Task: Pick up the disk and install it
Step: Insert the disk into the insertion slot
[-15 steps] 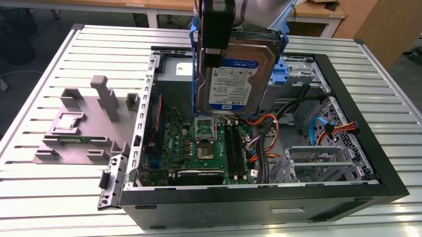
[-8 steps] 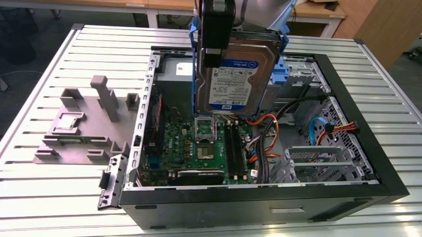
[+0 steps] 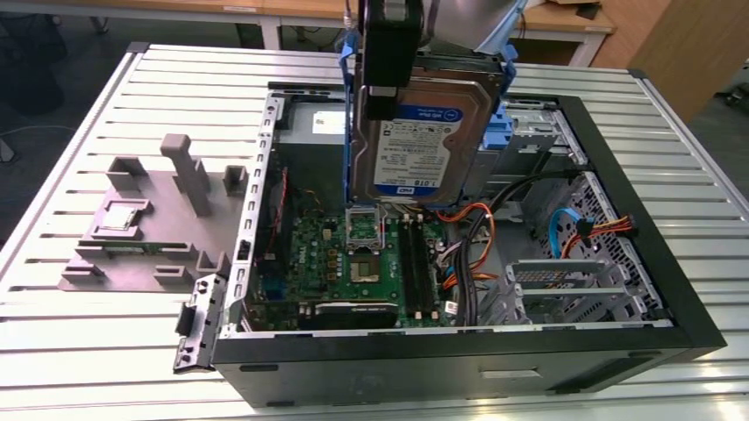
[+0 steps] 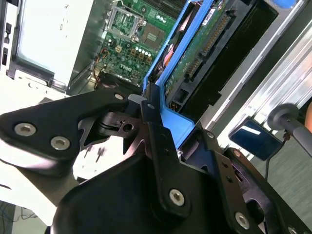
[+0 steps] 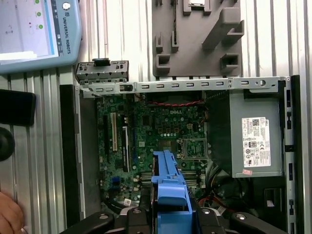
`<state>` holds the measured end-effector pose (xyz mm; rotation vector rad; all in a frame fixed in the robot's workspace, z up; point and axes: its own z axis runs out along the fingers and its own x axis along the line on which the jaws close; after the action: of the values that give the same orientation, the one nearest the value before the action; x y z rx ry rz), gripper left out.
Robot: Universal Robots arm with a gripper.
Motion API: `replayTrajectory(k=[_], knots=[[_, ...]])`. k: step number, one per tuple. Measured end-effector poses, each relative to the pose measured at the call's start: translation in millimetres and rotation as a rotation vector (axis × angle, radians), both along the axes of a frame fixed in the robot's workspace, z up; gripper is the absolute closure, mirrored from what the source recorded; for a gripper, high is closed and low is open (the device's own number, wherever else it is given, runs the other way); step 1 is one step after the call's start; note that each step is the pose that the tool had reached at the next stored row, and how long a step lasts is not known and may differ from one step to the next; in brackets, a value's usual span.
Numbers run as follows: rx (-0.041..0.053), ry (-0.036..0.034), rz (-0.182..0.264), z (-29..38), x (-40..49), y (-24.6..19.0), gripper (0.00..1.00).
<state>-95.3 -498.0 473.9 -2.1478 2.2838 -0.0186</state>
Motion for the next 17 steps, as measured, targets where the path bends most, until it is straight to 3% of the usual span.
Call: replayTrajectory(k=[11,17], knots=[[0.0,-0.0003,0.0,-2.0,19.3,0.0,0.63],[-0.0001,-0.0073,0.007,-3.6,22.5,0.0,0.63]])
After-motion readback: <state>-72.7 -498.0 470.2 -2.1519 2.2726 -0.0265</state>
